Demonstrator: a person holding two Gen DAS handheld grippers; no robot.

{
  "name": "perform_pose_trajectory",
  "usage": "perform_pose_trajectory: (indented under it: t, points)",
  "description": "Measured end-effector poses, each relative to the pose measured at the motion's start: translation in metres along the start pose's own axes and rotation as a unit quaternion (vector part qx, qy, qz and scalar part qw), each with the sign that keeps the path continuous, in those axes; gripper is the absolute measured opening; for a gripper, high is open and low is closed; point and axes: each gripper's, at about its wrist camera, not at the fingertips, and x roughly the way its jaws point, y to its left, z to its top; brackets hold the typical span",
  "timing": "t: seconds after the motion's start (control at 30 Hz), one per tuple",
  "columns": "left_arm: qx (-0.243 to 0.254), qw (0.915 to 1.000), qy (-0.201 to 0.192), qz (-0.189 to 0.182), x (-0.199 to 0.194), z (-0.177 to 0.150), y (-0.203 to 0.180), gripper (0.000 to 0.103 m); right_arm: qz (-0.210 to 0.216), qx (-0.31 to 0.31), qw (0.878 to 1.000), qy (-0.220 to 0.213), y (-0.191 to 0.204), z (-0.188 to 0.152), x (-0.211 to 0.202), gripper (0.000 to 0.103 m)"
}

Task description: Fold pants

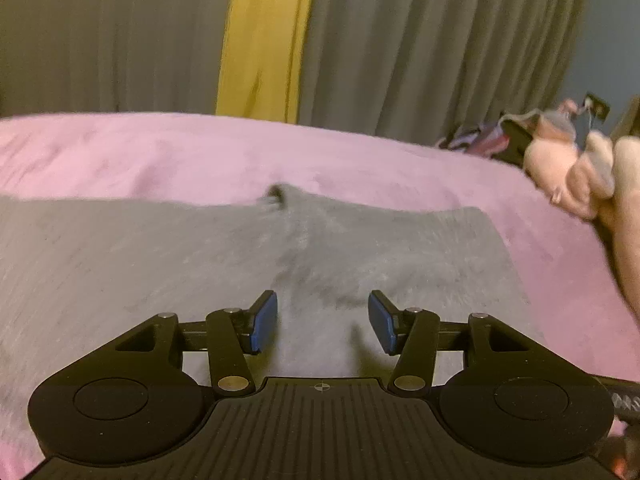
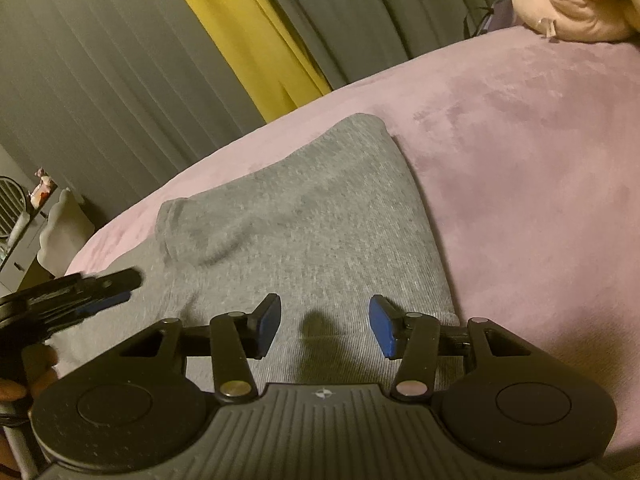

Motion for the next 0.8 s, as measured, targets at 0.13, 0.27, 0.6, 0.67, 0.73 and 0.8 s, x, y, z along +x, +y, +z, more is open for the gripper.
perform_pose_trajectory:
  t: [0.13,0.27,0.6,0.67,0.73,0.8]
  points:
    - [0.002,0.9997,0.016,0.016,0.029,0.011,-0.012,0.061,0.007,0.01,1.0,0.003,-0.004,-0.001,0.004,0.051]
    - [-0.015,0.9976,0.043,0.052,0.053,0.013,-0.001,0.057,0.013,0.021,1.0,0.007,-0.009,-0.001,0.009,0.051]
    - [-0.127,0.987,0.042,0.089,0.022,0.0,0.069,0.077,0.018,0.027,0.999,0.007,-0.011,-0.001,0.009,0.051]
    - [-0.181,0.9816,0.052,0.034,0.009,-0.007,0.087,0.077,0.017,0.027,0.999,0.007,-0.011,-0.001,0.009,0.051]
    - [-0.206,0.9766,0.06,-0.01,-0.001,-0.017,0.096,0.078,0.016,0.025,1.0,0.008,-0.011,-0.001,0.01,0.052]
    - [-0.211,0.9744,0.067,-0.038,-0.005,-0.024,0.095,0.078,0.014,0.021,1.0,0.008,-0.01,-0.001,0.01,0.053]
